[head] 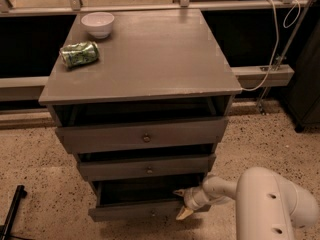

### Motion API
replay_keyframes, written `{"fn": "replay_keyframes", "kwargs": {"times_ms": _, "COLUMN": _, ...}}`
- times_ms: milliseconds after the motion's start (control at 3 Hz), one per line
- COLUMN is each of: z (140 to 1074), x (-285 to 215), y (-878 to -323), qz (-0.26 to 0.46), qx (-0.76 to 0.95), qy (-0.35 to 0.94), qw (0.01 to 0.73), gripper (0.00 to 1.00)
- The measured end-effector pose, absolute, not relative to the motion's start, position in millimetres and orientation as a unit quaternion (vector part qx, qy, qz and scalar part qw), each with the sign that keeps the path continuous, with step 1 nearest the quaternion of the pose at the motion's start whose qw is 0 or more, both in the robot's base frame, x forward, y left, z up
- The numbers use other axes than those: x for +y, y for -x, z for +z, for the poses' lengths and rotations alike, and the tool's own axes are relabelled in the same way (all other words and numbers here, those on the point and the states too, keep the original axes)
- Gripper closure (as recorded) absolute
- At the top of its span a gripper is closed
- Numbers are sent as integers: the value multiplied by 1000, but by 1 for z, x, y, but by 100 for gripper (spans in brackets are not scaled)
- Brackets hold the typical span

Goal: Open bottom drawer

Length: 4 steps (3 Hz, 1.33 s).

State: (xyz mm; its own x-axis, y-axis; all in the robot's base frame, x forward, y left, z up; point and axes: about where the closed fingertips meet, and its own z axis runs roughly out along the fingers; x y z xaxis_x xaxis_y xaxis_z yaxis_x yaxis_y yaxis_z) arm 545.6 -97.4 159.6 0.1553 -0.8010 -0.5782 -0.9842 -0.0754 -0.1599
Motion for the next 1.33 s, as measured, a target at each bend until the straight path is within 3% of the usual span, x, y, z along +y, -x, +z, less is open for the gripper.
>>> {"fn": "replay_keyframes", "kwargs": {"times_ms": 667, "z": 160, "x": -87, "y": -528, "qz": 222, "qx": 609, "qy": 714, "qw": 265, "gripper": 71}}
{"fn": "replay_keyframes", "kwargs": {"times_ms": 1000, "z": 173, "x": -82, "y": -506, "qz": 263, "qx": 585, "qy": 722, "qw": 259, "gripper": 79}}
{"fn": "replay_keyframes", "kwargs": {"times_ms": 1333, "z": 173, "x": -82, "y": -506, "qz": 263, "qx": 585, "qy": 722, "qw": 259, "gripper": 48}}
